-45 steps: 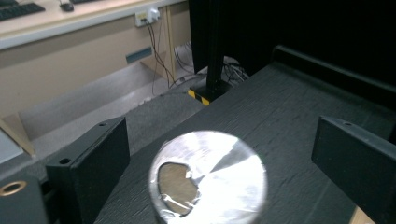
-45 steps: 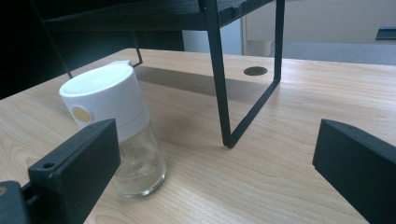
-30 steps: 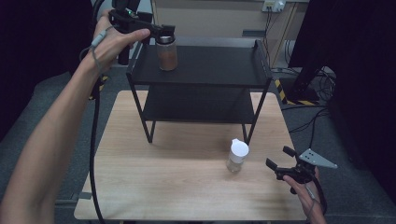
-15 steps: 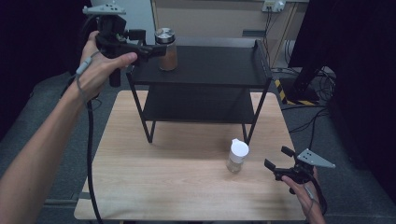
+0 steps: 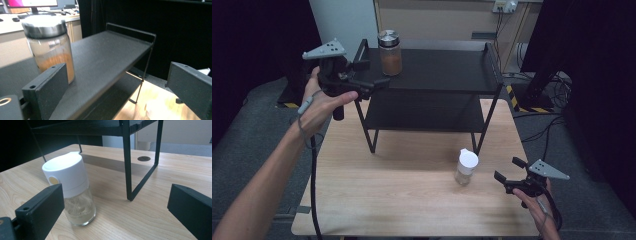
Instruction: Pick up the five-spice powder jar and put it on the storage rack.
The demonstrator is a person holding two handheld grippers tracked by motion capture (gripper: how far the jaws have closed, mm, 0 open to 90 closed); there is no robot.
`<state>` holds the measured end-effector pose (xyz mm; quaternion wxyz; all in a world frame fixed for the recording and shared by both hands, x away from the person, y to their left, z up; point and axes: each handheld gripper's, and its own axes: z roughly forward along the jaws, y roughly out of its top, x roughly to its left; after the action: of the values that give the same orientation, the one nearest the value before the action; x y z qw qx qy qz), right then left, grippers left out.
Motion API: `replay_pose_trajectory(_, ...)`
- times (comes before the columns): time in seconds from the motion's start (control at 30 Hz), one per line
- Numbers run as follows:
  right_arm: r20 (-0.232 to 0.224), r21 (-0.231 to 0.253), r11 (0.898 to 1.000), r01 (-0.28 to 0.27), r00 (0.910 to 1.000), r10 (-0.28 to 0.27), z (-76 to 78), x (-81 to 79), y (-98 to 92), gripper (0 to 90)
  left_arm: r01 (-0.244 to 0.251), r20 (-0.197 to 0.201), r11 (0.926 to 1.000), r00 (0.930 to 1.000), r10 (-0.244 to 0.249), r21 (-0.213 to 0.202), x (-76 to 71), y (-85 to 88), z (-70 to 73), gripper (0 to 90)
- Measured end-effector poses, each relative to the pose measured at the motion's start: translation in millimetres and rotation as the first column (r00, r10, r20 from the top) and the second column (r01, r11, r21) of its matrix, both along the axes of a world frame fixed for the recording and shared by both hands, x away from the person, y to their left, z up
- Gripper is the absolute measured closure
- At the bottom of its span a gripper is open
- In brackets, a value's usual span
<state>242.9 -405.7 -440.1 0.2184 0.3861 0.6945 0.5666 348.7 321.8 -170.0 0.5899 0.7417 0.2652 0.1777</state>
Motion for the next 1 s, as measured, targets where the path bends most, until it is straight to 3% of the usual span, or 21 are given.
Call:
replay_pose_trajectory(0.1,-0.004,-0.008,1.000,-0.009,0.9999,0.009,0.3,1.2,1.3,1.3,0.005,0.001,1.0000,1.0000,-0.005,-0.008,-3.7,3.7,-21.7,2.6)
replay_pose_trajectory(0.13,-0.004,-0.008,1.000,-0.009,0.9999,0.009,0.3,1.2,1.3,1.3,0.005,0.001,1.0000,1.0000,-0.005,-0.008,-3.7,3.7,-21.7,2.7)
replay_pose_trajectory(0.3,-0.004,-0.014,1.000,-0.012,0.9999,0.012,0.6,1.5,1.8,1.3,0.009,0.003,1.0000,1.0000,-0.009,0.002,-8.3,7.4,-49.7,3.0)
replay_pose_trajectory(0.37,-0.003,-0.013,1.000,-0.012,0.9999,0.012,0.6,1.5,1.8,1.4,0.010,0.002,0.9999,0.9999,-0.010,0.004,-8.9,7.8,-52.8,2.9)
replay_pose_trajectory(0.53,-0.004,-0.015,1.000,-0.011,0.9999,0.011,0.6,1.6,2.3,1.3,-0.021,0.047,0.9991,0.9987,0.019,0.036,-28.8,3.7,-80.5,3.1)
replay_pose_trajectory(0.7,-0.003,-0.018,1.000,-0.015,0.9999,0.015,0.7,2.0,3.0,1.3,-0.030,0.018,0.9989,0.9994,0.029,0.037,-37.6,5.7,-110.7,3.0)
replay_pose_trajectory(0.9,-0.003,-0.016,1.000,-0.015,0.9999,0.015,0.7,1.8,2.6,1.3,-0.067,0.017,0.9977,0.9976,0.067,0.009,-52.6,15.7,-147.7,4.0)
replay_pose_trajectory(1.0,-0.004,-0.019,1.000,-0.016,0.9999,0.016,0.7,2.0,3.1,1.3,-0.097,0.021,0.9951,0.9951,0.097,0.020,-64.1,20.4,-166.2,4.0)
